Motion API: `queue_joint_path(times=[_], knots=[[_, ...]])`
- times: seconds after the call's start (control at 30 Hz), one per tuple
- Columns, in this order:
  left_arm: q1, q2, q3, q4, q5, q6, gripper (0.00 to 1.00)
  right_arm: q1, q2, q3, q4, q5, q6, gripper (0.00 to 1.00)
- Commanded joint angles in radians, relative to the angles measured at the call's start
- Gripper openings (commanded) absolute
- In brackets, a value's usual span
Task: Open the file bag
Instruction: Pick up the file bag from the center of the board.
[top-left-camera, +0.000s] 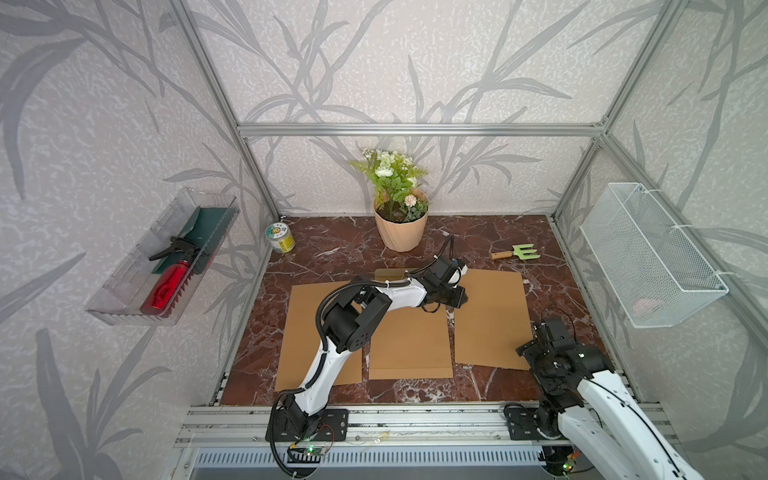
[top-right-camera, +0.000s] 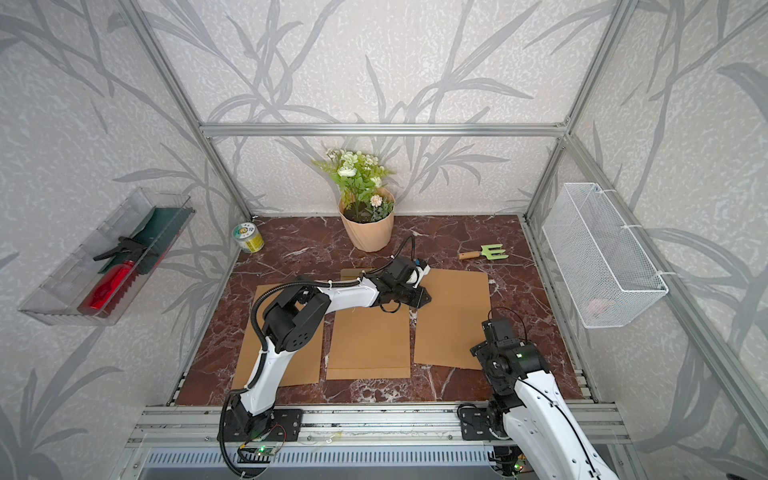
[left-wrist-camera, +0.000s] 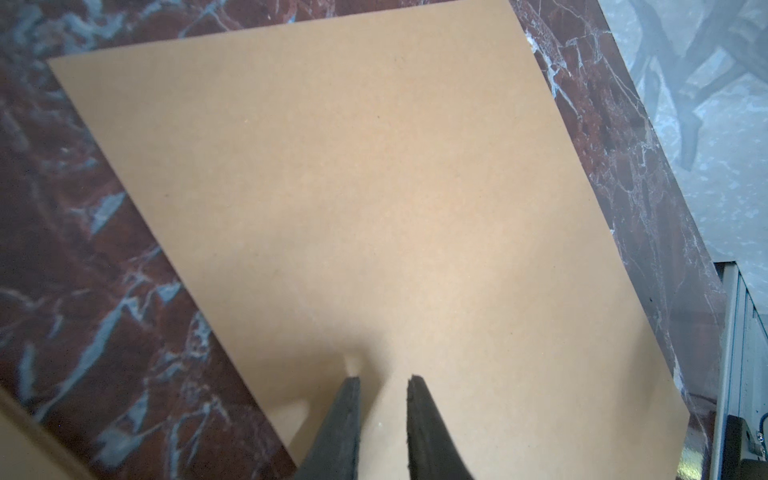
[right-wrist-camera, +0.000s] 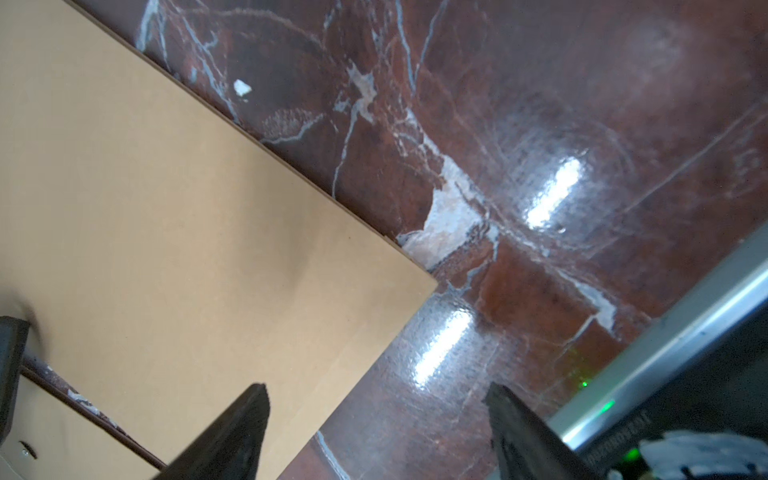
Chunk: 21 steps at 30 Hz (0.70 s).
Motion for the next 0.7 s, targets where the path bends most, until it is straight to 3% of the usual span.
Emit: queue_joint_path(times=[0.0, 0.67], knots=[[0.005, 0.029, 0.008, -0.048, -0.015, -0.003, 0.22, -0.004, 0.016, -0.049, -0.018, -0.047, 0.023, 0.83], [0.006, 0.013, -0.009, -0.069, -0.025, -0.015, 0.19, -0.004, 0.037, -0.181, 0.287, -0.045, 0.107, 0.79]])
